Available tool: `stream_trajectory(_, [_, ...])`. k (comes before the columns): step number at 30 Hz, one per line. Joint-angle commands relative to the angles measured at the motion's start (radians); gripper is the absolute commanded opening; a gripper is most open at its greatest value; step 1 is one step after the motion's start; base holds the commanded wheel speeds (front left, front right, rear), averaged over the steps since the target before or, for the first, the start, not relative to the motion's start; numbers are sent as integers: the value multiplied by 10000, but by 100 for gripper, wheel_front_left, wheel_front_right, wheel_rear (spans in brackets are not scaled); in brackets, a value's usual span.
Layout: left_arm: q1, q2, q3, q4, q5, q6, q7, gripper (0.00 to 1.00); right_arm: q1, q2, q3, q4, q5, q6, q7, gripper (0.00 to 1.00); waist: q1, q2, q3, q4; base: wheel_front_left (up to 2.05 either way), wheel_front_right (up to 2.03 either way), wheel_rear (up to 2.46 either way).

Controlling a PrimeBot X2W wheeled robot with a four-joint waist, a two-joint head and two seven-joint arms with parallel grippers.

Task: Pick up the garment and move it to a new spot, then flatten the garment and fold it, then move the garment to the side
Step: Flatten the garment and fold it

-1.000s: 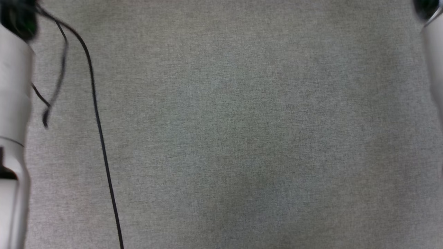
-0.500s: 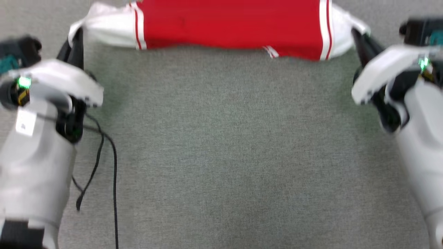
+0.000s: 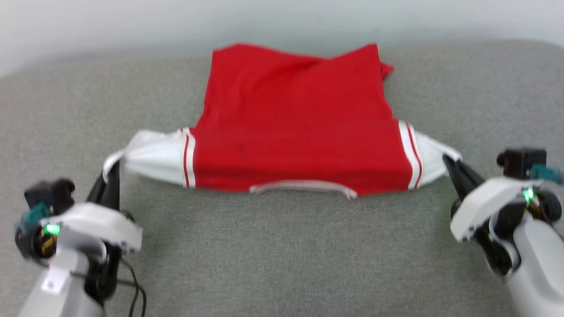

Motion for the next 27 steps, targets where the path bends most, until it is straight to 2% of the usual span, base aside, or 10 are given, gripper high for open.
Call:
stream_trajectory(1, [594,121,113,-421,-65,235,86,0,556,-39,-202,-266,-98,-17,123,0,3,0,-506,-36,0,0,0])
stream_trajectory(6, [2347,294,254,-2222,-172,1019,545,0,2119,140,-1009,-1440,-547,-19,701,0,3,0,-1095,-21,0,0,0])
stream_trajectory(12, [4404,454,440,-4273,-305,1965,1177,0,4094,691,-2141,-3163,-1189,-19,1621,0,3,0,-1582,18,0,0,0])
stream_trajectory(19, [6267,546,616,-5714,-432,2811,1706,0,6115,1442,-3306,-5075,-1921,-20,2607,0,3,0,-1826,126,0,0,0])
stream_trajectory(23, [7018,331,543,-5841,-609,2978,1716,0,7029,1803,-3690,-5636,-2360,-21,2922,0,3,0,-1855,210,0,0,0])
stream_trajectory(27, [7286,95,456,-5704,-706,2844,1454,0,7648,2043,-3879,-5734,-2640,-21,3071,0,3,0,-1802,372,0,0,0])
